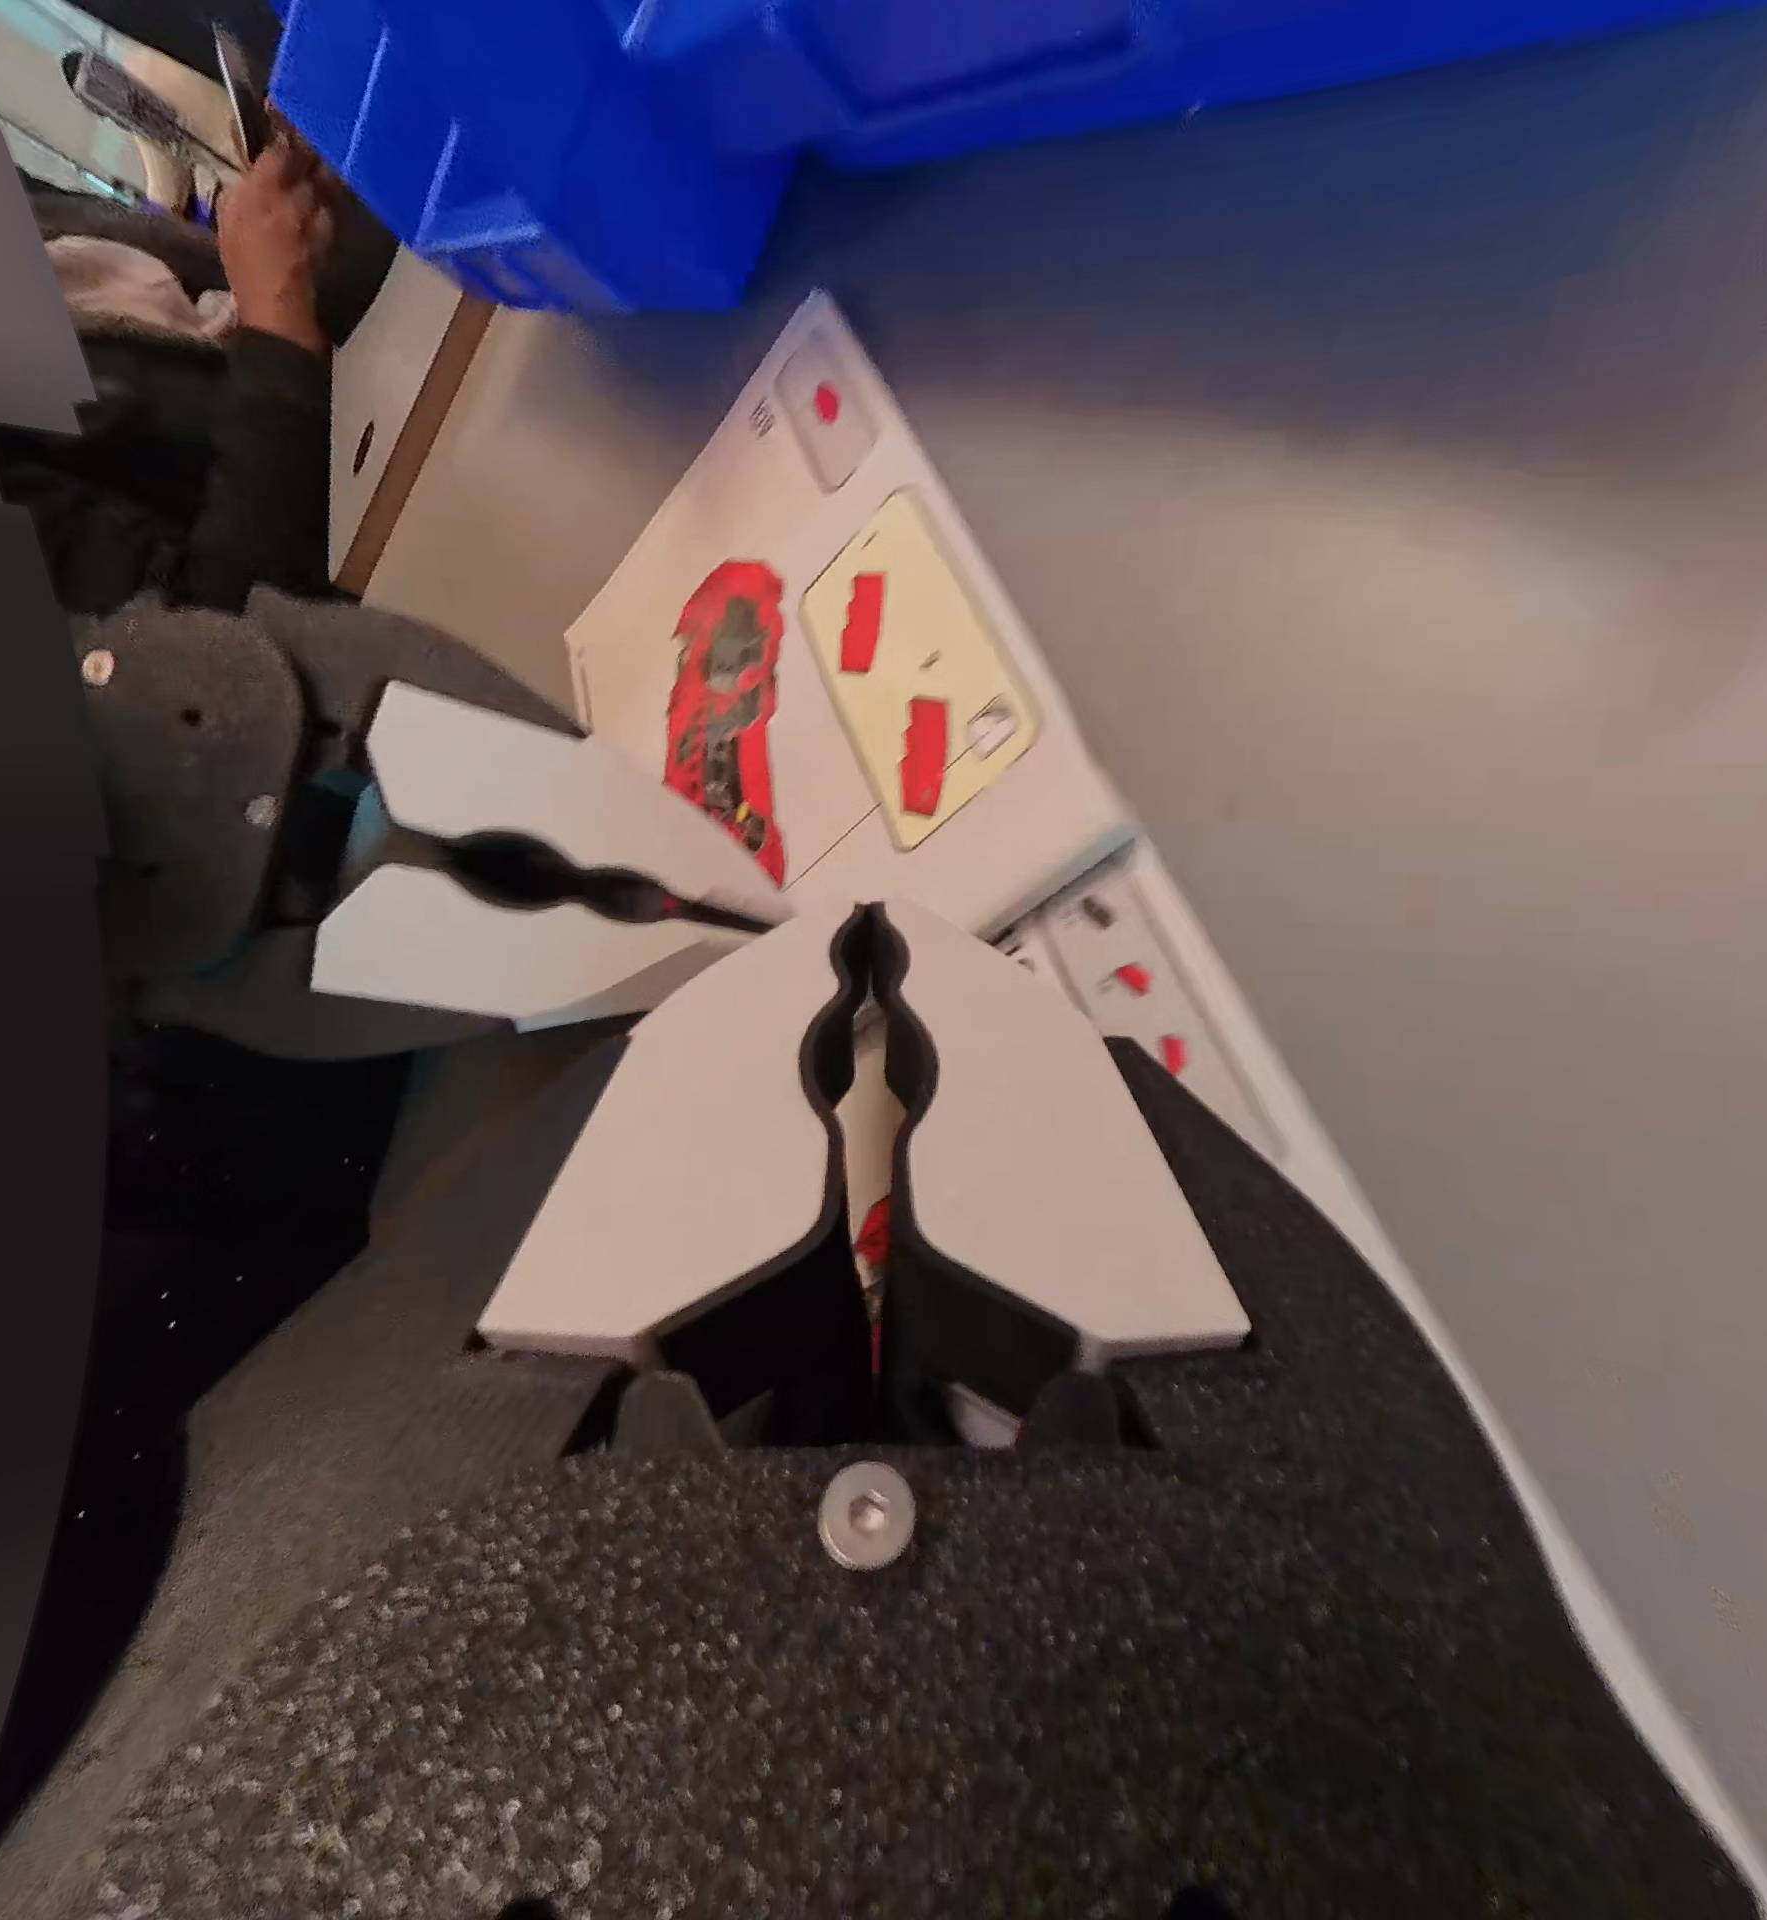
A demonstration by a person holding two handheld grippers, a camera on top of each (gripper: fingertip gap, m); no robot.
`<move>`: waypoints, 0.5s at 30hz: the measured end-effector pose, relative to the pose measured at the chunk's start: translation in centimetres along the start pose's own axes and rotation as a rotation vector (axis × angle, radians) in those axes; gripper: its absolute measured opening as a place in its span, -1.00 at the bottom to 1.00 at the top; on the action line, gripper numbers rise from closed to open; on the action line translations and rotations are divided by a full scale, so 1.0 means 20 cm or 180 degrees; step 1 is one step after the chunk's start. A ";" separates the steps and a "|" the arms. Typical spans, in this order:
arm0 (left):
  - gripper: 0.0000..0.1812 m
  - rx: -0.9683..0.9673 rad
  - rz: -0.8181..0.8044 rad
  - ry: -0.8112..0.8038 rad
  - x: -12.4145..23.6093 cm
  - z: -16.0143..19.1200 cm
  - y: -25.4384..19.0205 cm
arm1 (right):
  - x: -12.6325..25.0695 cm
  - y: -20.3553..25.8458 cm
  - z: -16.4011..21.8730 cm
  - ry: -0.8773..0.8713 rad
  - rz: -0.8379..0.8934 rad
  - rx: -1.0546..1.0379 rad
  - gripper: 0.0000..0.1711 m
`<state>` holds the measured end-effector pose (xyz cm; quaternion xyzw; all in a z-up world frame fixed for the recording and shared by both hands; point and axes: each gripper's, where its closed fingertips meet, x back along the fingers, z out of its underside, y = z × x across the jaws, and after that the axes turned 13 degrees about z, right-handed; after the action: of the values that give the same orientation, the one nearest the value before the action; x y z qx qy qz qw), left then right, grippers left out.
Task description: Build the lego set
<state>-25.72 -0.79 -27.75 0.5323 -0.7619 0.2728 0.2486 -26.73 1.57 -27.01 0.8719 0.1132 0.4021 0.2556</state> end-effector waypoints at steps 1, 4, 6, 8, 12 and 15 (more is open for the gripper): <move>-1.00 -0.0014 -0.0004 0.0002 0.00 0.00 0.00 | 0.00 -0.02 -0.02 -0.0024 -0.0010 -0.0029 -1.00; -1.00 -0.0026 0.0021 -0.0003 0.00 0.00 0.00 | -0.02 -0.05 -0.06 -0.0028 0.0023 0.0023 -1.00; -1.00 -0.0030 0.0035 -0.0004 0.00 0.00 0.00 | -0.02 -0.10 -0.11 -0.0110 0.0207 0.0066 -1.00; -1.00 -0.0035 0.0029 -0.0013 0.00 0.00 0.00 | -0.03 -0.12 -0.13 -0.0151 0.0356 0.0159 -1.00; -1.00 -0.0036 0.0027 -0.0009 0.00 0.00 0.00 | -0.03 -0.12 -0.13 -0.0243 0.0664 0.0516 -1.00; -1.00 -0.0039 0.0016 -0.0002 0.00 0.00 0.00 | -0.03 -0.12 -0.13 -0.0333 0.0924 0.0897 -1.00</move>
<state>-25.68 -0.83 -27.75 0.5289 -0.7649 0.2686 0.2509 -29.04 4.33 -27.23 0.9258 0.0280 0.3692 0.0760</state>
